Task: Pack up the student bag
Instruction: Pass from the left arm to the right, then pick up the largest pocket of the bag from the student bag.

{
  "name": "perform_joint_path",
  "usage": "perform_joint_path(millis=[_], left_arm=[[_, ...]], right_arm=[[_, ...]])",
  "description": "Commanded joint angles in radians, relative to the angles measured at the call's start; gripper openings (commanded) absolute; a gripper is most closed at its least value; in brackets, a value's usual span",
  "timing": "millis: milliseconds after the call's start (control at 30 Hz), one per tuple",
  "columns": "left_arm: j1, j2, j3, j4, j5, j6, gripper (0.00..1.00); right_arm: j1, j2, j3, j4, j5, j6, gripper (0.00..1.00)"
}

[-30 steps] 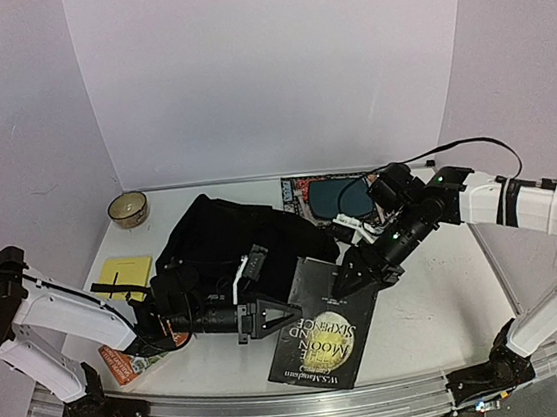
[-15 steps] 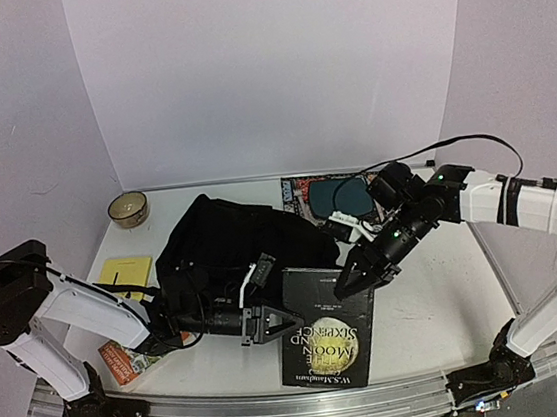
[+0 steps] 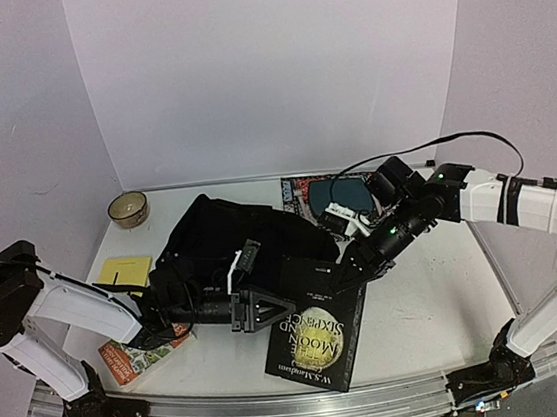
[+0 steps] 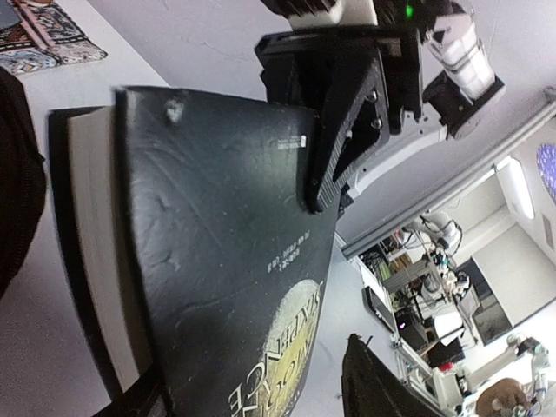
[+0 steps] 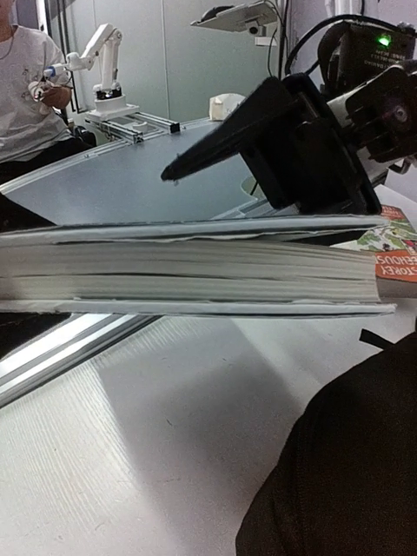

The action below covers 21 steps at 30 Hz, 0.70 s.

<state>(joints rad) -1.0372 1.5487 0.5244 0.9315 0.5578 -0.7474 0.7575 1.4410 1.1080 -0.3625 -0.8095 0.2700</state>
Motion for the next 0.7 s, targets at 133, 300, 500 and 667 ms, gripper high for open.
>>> perform_joint_path(millis=[133, 300, 500, 667], left_arm=[[0.084, -0.253, 0.025, -0.359, -0.255, 0.119, 0.76], [0.096, -0.345, 0.119, -0.593, -0.432, 0.226, 0.86], [0.098, -0.272, 0.322, -0.863, -0.563, 0.355, 0.91], [0.098, -0.164, 0.472, -0.996, -0.597, 0.436, 0.95]], right_arm=[[-0.062, -0.058, 0.065, -0.011, -0.002, 0.058, 0.0], [-0.119, -0.092, 0.067, 0.022, 0.024, 0.13, 0.0], [-0.209, -0.157, 0.063, 0.09, 0.086, 0.228, 0.0], [-0.305, -0.215, 0.031, 0.168, 0.122, 0.337, 0.0]])
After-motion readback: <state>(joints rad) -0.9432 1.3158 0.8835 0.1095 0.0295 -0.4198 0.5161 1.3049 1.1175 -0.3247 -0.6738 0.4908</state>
